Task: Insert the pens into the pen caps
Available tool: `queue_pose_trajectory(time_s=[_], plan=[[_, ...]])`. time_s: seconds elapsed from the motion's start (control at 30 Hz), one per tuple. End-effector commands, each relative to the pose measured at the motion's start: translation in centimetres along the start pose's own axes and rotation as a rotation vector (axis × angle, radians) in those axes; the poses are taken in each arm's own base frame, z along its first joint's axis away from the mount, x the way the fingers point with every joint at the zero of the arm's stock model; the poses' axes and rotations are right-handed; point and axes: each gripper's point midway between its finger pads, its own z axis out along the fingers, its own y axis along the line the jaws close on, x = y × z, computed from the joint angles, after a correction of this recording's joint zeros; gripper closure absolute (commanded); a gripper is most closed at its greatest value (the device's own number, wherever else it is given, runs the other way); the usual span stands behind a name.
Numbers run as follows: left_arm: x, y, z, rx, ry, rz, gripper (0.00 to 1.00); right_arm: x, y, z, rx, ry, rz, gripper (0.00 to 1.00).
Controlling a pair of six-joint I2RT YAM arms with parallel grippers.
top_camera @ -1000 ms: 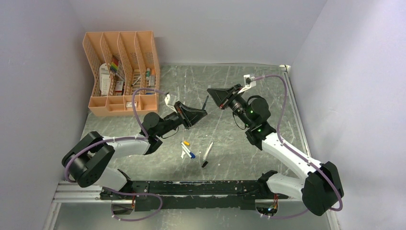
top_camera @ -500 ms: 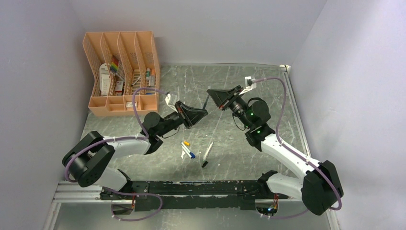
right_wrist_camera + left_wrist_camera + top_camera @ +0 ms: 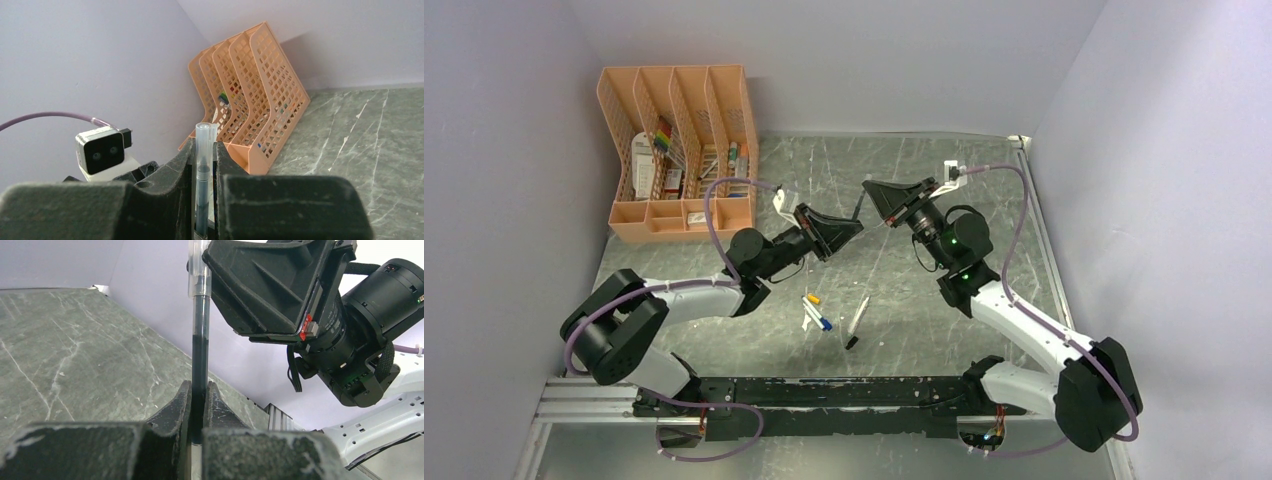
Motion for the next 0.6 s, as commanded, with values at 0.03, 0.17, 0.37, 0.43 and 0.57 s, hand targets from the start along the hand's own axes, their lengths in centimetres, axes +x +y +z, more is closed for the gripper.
queue_pose_trajectory(time_s=[0.03, 0.17, 0.37, 0.43, 0.57], plan=[[-5.7, -1.4, 1.3, 0.020, -0.198, 0.056, 0.93, 2.7, -1.1, -1.4, 0.035, 0.082, -0.006, 1.00], [-5.7, -1.7, 1.8, 0.037, -0.184, 0.065, 0.93, 3.3, -1.1, -1.1, 0.020, 0.111, -0.010, 1.00], [-5.4, -2.2, 2.6, 0.078, -0.146, 0.102, 0.93, 4.8, -1.6, -1.1, 0.022, 0.167, 0.003, 1.00], [-5.3, -2.2, 2.8, 0.081, -0.128, 0.129, 0.93, 5.6, -2.1, -1.5, 0.037, 0.187, 0.010, 1.00], [-5.4, -2.1, 3.2, 0.073, -0.107, 0.174, 0.93, 6.9, -2.7, -2.1, 0.049, 0.222, 0.027, 1.00]])
